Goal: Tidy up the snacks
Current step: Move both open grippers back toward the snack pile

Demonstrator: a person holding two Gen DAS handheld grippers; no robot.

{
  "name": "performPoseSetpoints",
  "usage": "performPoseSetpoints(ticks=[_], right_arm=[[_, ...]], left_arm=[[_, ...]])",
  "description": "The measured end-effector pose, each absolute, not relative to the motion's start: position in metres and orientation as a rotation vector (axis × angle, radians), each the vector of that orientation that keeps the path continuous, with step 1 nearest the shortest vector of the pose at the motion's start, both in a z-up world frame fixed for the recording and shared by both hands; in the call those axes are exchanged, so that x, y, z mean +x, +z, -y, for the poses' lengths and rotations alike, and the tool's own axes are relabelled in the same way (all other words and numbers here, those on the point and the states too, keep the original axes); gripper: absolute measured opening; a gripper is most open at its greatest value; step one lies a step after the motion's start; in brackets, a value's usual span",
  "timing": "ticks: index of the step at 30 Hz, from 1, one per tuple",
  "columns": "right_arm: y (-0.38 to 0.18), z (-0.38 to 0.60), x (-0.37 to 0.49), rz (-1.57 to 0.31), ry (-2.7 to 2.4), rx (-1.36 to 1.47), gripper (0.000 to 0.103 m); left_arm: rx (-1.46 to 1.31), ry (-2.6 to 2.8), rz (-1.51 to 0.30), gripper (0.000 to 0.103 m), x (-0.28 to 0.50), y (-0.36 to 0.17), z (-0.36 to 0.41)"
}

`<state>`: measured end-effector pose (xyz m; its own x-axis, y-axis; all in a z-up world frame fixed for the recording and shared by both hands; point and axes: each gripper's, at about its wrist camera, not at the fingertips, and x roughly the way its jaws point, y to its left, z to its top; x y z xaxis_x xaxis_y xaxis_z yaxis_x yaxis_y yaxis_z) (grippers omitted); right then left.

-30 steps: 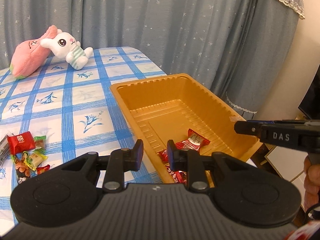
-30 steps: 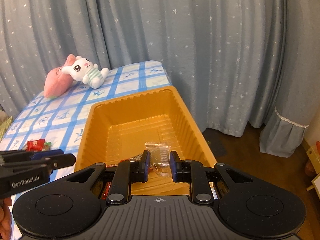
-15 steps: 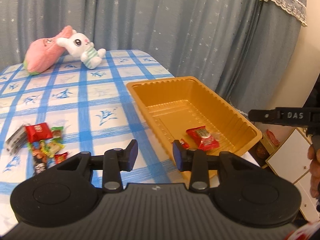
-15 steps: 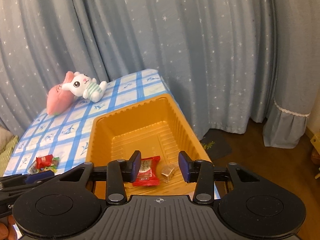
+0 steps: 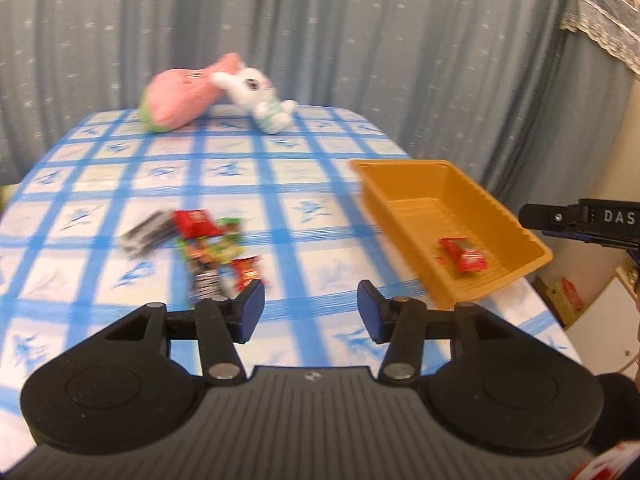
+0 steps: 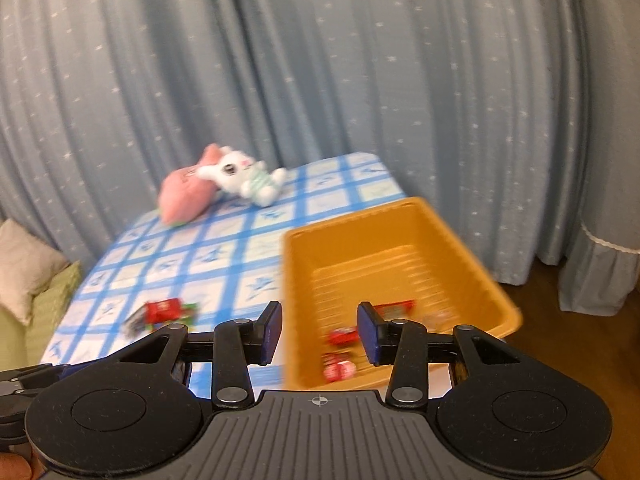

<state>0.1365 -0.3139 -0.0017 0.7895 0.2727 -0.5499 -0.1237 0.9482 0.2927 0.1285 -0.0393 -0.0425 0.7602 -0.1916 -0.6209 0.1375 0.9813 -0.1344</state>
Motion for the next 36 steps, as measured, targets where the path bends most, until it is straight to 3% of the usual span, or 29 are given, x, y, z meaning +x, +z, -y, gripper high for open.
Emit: performPoseSetpoints(ticks=[12, 36], right_arm=[[-0.016, 0.234, 0.133, -0.68, 0.322, 0.195, 0.042], [-0.087, 0.141, 0.199, -0.738, 0.424, 0.088, 0.042]], left_arm=[[-0.119, -0.028, -0.685, 0.049, 0.112, -0.049, -0.03], [-0.083, -0.016, -0.726, 0.049, 0.179, -0.095, -0.061]])
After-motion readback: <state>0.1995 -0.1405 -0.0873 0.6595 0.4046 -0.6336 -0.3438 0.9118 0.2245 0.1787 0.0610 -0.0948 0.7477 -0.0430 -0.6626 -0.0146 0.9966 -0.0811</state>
